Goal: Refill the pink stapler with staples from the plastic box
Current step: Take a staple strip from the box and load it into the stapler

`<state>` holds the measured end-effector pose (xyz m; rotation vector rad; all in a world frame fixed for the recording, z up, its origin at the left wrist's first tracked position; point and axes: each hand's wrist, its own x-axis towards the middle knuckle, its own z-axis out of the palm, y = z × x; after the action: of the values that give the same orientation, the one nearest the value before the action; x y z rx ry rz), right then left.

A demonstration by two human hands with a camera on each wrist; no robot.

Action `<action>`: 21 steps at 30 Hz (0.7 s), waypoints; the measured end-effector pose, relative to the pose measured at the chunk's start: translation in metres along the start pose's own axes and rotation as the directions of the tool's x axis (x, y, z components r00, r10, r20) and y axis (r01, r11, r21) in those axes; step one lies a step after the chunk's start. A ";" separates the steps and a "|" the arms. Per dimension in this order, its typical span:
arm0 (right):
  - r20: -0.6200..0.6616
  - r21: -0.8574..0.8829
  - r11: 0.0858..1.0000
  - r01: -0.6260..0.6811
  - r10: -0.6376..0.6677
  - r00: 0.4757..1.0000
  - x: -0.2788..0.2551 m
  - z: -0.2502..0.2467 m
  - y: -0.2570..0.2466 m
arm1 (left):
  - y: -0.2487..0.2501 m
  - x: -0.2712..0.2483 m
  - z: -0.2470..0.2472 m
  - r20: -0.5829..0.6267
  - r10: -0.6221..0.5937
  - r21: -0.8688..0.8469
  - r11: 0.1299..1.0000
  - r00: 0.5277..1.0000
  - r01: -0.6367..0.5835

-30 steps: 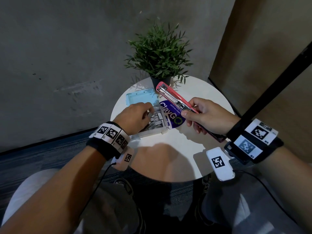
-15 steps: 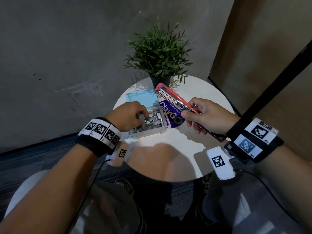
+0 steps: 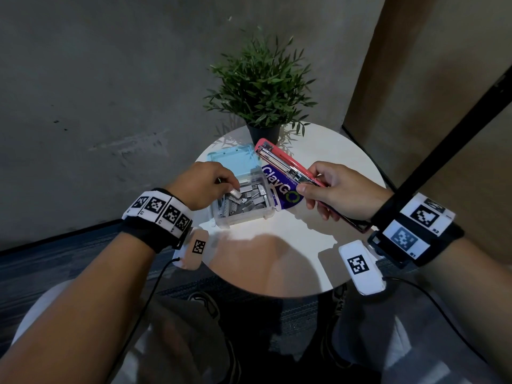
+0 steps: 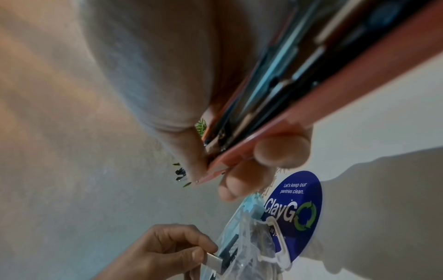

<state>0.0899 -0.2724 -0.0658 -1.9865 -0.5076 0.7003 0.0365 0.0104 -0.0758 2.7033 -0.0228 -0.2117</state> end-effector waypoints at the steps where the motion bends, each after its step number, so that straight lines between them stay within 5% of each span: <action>1: 0.001 0.000 1.000 0.001 -0.001 1.000 0.000 0.000 0.000 | 0.000 0.000 0.000 0.002 -0.011 -0.006 1.000 1.000 0.011; 7: 0.012 -0.002 1.000 -0.007 0.007 1.000 0.000 0.001 -0.001 | 0.001 0.000 -0.001 -0.033 -0.031 -0.002 1.000 0.999 0.031; 11: 0.016 0.008 1.000 -0.025 0.024 1.000 -0.001 0.002 0.000 | 0.003 0.000 -0.005 -0.149 -0.076 -0.194 0.980 0.986 0.046; 16: 0.022 0.022 0.999 -0.045 0.045 0.999 0.001 0.004 0.001 | 0.010 -0.001 -0.014 -0.235 -0.083 -0.590 0.804 0.968 -0.074; 21: 0.042 0.039 0.998 -0.055 0.054 0.998 0.002 0.006 0.002 | 0.013 -0.004 -0.022 -0.281 -0.050 -0.691 0.703 0.958 -0.166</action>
<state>0.0872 -0.2680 -0.0703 -1.9585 -0.4618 0.7802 0.0364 0.0077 -0.0495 1.9160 0.0484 0.1666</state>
